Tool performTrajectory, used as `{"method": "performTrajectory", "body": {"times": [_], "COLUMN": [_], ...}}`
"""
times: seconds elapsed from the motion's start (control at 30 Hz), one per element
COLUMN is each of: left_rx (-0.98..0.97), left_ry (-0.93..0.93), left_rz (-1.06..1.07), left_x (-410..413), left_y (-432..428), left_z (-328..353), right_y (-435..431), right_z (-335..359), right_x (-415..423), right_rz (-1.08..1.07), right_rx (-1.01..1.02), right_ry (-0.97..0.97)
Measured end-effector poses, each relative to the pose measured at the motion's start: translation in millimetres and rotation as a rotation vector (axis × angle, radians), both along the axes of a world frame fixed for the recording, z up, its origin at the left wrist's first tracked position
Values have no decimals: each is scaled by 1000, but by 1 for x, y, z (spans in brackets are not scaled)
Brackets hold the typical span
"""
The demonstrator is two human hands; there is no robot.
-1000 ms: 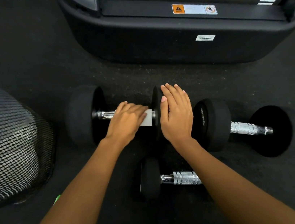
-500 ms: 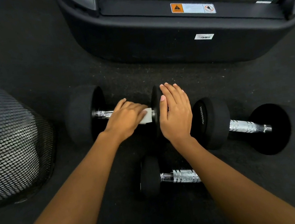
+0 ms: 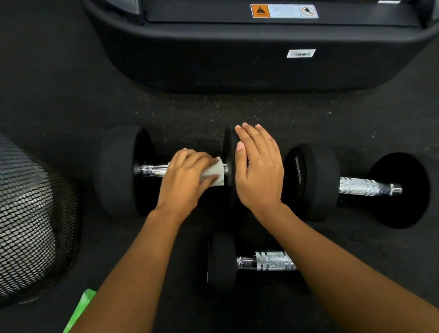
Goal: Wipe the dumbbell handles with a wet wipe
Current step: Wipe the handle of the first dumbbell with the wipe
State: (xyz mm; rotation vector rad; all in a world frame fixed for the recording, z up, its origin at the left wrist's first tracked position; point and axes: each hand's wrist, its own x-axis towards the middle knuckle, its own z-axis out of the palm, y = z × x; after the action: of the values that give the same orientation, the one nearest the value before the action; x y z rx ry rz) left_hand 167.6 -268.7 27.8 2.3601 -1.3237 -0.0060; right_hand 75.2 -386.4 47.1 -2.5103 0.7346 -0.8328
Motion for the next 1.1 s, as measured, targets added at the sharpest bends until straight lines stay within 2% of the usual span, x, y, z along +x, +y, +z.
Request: {"method": "performTrajectory", "body": {"times": [0.17,0.33,0.67,0.8,0.9,1.0,1.1], "left_rx": [-11,-17,-70,-2,63,100,122], "left_ry": [-99,-177,-88,-117,-101,14,54], "left_rz": [47,-17,-52,-128,-58,19,-46], "left_x": [-16,-13,-19,-11,-9,-8,-4], "left_y": [-12,-5,-8,7,1,-17,-17], "left_z": [0,1,-1,-3,-2,3,2], "right_y": [0,1,0,2,2,1,0], "right_z": [0,0,-1,-1,-1,-2,-2], "right_x": [1,0,-1,-1,-1,-1,-1], "right_rz": [-13,-1,-7,-7,-5,-6,-6], "right_rx": [-5,-4,-7,0,1,10,3], "right_ry": [6,9,-10,-3,3,-2,-13]}}
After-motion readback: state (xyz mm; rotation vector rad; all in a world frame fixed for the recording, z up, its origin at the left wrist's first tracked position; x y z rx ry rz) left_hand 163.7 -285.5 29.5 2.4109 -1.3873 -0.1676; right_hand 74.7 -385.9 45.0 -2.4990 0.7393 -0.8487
